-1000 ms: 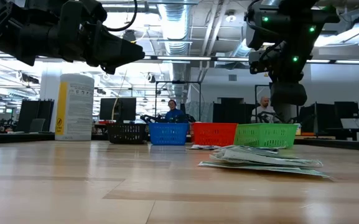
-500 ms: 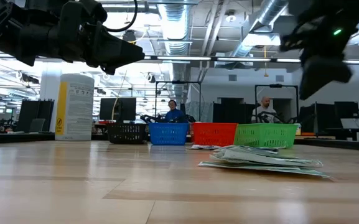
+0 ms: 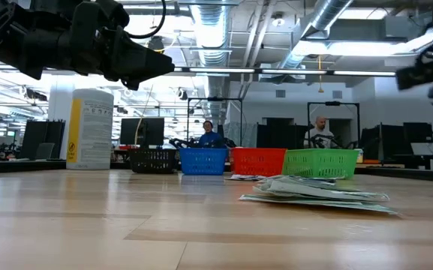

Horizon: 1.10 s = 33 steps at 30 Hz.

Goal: Pick & Place First Aid Supplies
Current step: Put the orange pad into the green bin

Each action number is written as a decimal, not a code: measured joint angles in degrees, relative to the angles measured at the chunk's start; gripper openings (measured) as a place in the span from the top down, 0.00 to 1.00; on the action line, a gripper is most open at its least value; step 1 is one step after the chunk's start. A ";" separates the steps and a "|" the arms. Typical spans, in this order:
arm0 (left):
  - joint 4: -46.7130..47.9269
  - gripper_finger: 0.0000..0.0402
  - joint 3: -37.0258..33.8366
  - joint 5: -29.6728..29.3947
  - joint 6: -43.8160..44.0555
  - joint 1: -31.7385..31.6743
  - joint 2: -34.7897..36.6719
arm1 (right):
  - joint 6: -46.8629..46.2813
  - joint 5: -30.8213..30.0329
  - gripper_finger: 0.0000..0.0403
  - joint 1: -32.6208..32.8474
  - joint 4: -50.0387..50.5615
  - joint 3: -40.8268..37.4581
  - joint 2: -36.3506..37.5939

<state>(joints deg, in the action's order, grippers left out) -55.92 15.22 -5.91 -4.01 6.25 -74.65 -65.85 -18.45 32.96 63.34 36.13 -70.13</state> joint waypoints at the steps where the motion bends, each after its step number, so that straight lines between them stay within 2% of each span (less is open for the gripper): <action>1: 0.00 0.71 0.00 0.00 0.00 -0.01 0.00 | -0.10 0.97 0.72 0.69 -1.04 -0.87 0.00; 13: 0.17 0.71 0.00 0.00 0.01 0.02 0.00 | 3.17 2.10 0.72 8.31 -2.17 -2.48 0.00; 25: 0.56 0.71 0.00 0.00 0.34 0.02 0.00 | 2.91 3.64 0.72 8.62 -7.05 -8.03 -0.02; 33: 0.57 0.71 0.00 0.00 0.37 0.02 0.02 | 4.94 3.62 0.72 8.60 -7.09 -8.23 -0.02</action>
<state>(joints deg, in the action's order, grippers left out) -55.35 15.22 -5.91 -3.64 6.26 -74.63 -60.90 -14.83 41.56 56.25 27.90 -70.15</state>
